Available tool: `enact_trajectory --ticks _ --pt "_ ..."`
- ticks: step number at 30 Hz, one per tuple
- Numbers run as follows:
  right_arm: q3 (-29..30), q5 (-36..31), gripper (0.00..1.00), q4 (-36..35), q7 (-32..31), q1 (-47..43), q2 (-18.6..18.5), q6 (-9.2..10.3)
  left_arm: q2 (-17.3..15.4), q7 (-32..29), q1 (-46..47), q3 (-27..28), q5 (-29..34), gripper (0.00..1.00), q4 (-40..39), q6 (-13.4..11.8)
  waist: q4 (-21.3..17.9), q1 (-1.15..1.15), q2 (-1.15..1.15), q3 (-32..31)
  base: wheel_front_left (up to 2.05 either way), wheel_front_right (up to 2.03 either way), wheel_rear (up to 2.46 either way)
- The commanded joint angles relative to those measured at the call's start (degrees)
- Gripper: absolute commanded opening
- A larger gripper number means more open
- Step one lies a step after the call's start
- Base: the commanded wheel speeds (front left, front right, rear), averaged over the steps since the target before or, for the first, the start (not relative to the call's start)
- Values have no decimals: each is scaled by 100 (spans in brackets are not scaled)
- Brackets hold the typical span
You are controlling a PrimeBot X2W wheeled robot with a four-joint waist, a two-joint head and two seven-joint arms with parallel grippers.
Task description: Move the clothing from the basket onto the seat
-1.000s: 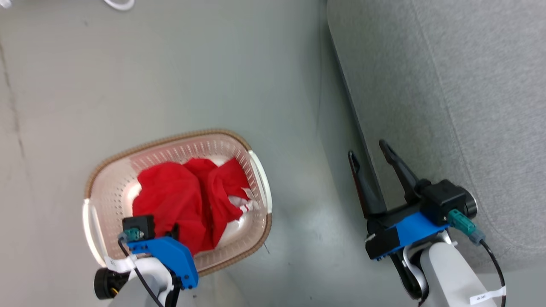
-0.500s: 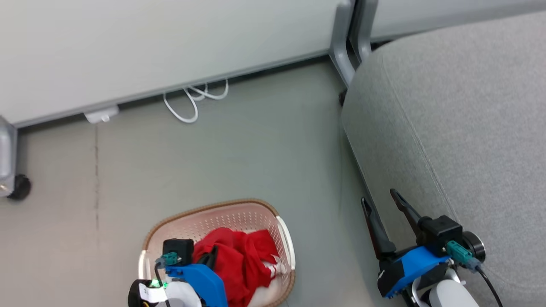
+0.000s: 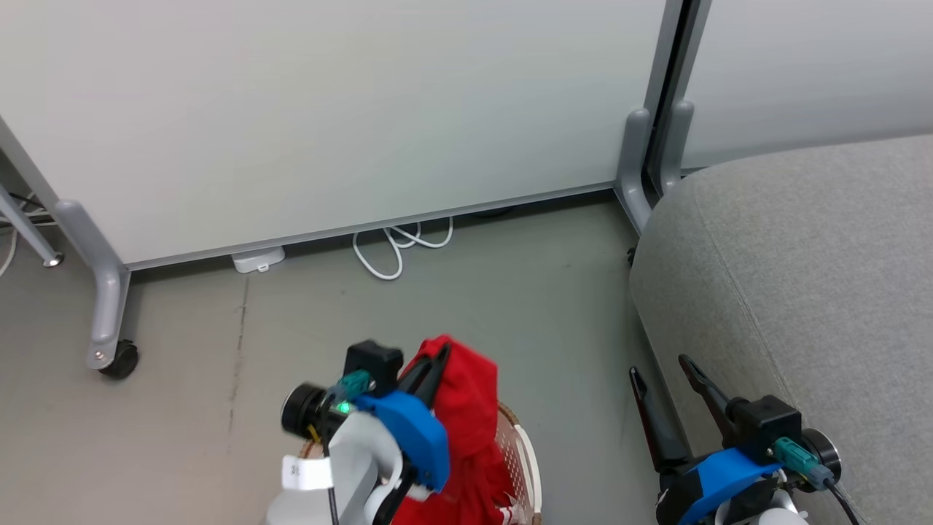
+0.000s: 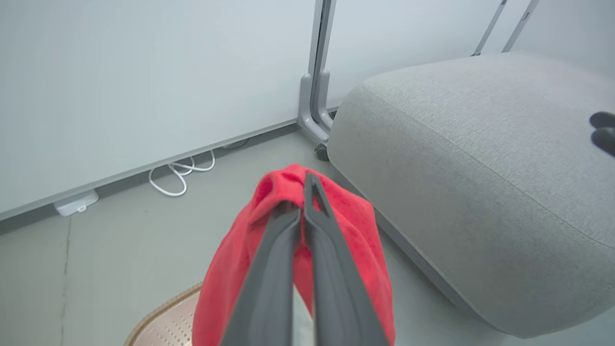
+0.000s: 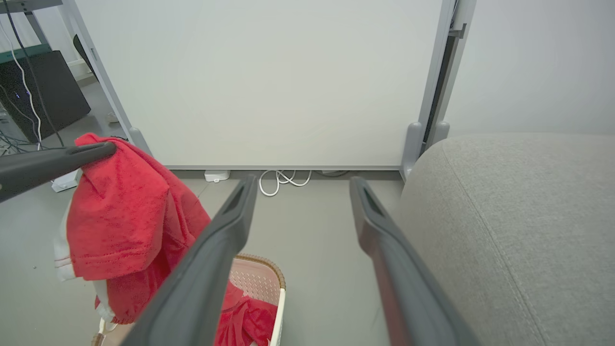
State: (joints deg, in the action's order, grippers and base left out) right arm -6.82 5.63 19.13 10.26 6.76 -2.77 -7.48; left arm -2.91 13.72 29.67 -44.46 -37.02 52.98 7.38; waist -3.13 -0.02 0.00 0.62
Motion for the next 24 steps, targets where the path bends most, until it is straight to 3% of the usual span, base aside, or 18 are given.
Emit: enact_trajectory --ticks 1,10,24 --pt "15 14 100 -50 -19 -84 -22 -3 4 42 207 -115 -32 0 -141 14 78 2 0 -61 0 0 0" --pt "47 39 100 -111 -68 -151 -22 -3 2 105 969 -877 -225 0 -883 -16 217 2 0 -116 0 0 0" --pt "53 104 100 -73 -51 -181 -22 -3 1 131 1831 -1550 -653 0 -1437 -153 340 2 0 -178 0 0 0"
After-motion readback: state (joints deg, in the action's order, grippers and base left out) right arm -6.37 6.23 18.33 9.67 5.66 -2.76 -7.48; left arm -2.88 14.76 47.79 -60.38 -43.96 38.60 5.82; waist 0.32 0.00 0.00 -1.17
